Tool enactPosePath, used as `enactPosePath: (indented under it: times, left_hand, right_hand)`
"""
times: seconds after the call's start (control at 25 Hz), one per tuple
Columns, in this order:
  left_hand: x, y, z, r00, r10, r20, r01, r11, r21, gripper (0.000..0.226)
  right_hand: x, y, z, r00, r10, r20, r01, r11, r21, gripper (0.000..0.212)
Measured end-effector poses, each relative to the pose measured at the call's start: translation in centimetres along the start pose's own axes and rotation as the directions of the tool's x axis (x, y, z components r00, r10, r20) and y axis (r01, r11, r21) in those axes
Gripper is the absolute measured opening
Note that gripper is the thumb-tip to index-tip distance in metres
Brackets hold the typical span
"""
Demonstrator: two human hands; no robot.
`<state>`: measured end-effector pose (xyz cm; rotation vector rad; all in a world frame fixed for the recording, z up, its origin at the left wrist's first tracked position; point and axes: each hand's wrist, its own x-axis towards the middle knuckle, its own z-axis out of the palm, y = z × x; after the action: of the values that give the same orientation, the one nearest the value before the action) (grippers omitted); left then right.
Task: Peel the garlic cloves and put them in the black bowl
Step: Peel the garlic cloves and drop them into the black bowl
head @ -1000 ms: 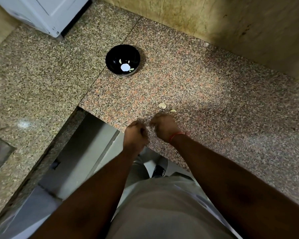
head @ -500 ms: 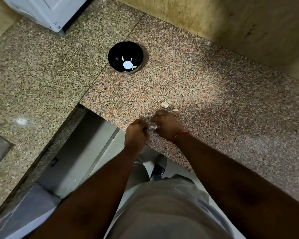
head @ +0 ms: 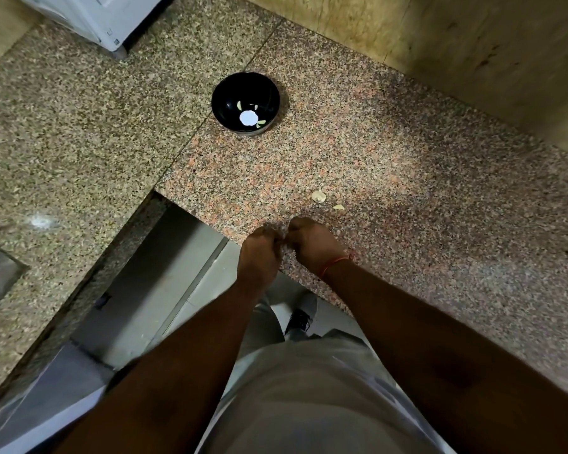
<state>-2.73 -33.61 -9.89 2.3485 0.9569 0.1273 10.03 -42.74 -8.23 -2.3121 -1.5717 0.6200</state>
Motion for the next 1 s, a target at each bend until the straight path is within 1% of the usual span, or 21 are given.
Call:
enactPosePath:
  times: [0.12, 0.16, 0.2, 0.24, 0.32, 0.4, 0.48, 0.56, 0.6, 0.68, 0.76, 0.88, 1.0]
  left_hand:
    - [-0.3, 0.3, -0.5, 1.000, -0.002, 0.021, 0.001, 0.999, 0.040, 0.018]
    - [-0.4, 0.2, -0.7, 1.000, -0.002, 0.021, 0.001, 0.999, 0.042, 0.020]
    - [-0.5, 0.2, -0.9, 1.000, 0.001, 0.026, -0.002, 0.999, 0.038, 0.020]
    - [-0.6, 0.1, -0.9, 0.999, -0.001, 0.033, 0.000, 0.999, 0.035, 0.018]
    - [-0.6, 0.2, -1.0, 0.999, -0.028, 0.045, 0.027, 0.999, 0.018, 0.009]
    - [-0.7, 0.5, -1.0, 0.999, -0.051, 0.012, 0.051, 0.999, -0.017, 0.022]
    - [-0.7, 0.9, -1.2, 0.998, -0.064, -0.015, 0.063, 0.998, -0.030, 0.030]
    - [-0.6, 0.9, -1.2, 0.997, -0.072, -0.017, 0.072, 0.997, -0.026, 0.031]
    - [-0.5, 0.9, -1.2, 0.997, -0.082, -0.011, 0.082, 0.996, -0.026, 0.031]
    - [-0.5, 0.9, -1.2, 0.995, -0.099, -0.008, 0.099, 0.995, -0.009, 0.027]
    - [-0.5, 1.0, -1.2, 0.995, -0.102, -0.020, 0.102, 0.995, 0.008, 0.019]
    - [-0.6, 1.3, -1.2, 0.994, -0.100, -0.033, 0.101, 0.995, 0.026, 0.015]
    - [-0.8, 1.7, -1.3, 0.992, -0.113, -0.059, 0.114, 0.993, 0.014, 0.016]
  right_hand:
    - [-0.8, -0.3, -0.2, 0.999, 0.026, -0.037, -0.028, 0.998, -0.051, 0.023]
    - [-1.0, -0.1, -0.5, 0.996, 0.063, -0.064, -0.065, 0.997, -0.035, 0.027]
    - [-1.1, 0.4, -0.6, 0.988, 0.123, -0.095, -0.122, 0.992, 0.008, 0.027]
    - [-1.2, 0.9, -0.8, 0.974, 0.184, -0.134, -0.173, 0.981, 0.091, 0.024]
    - [-0.9, 1.6, -1.3, 0.941, 0.286, -0.180, -0.228, 0.931, 0.286, 0.024]
    - [-0.1, 1.7, -2.0, 0.913, 0.377, -0.156, -0.277, 0.853, 0.443, 0.027]
    - [0.7, 1.3, -2.5, 0.906, 0.406, -0.120, -0.294, 0.807, 0.512, 0.024]
    - [1.5, 0.9, -2.8, 0.924, 0.365, -0.117, -0.274, 0.842, 0.464, 0.022]
    - [1.9, 0.8, -2.8, 0.938, 0.326, -0.119, -0.252, 0.877, 0.410, 0.023]
    - [2.6, 0.9, -2.8, 0.966, 0.238, -0.097, -0.203, 0.938, 0.280, 0.030]
    - [3.0, 0.8, -2.6, 0.984, 0.169, -0.061, -0.158, 0.976, 0.151, 0.041]
    - [3.0, 0.9, -2.6, 0.998, 0.069, -0.011, -0.069, 0.997, 0.042, 0.055]
    - [2.1, 1.6, -2.8, 0.999, -0.016, 0.046, 0.016, 1.000, 0.006, 0.056]
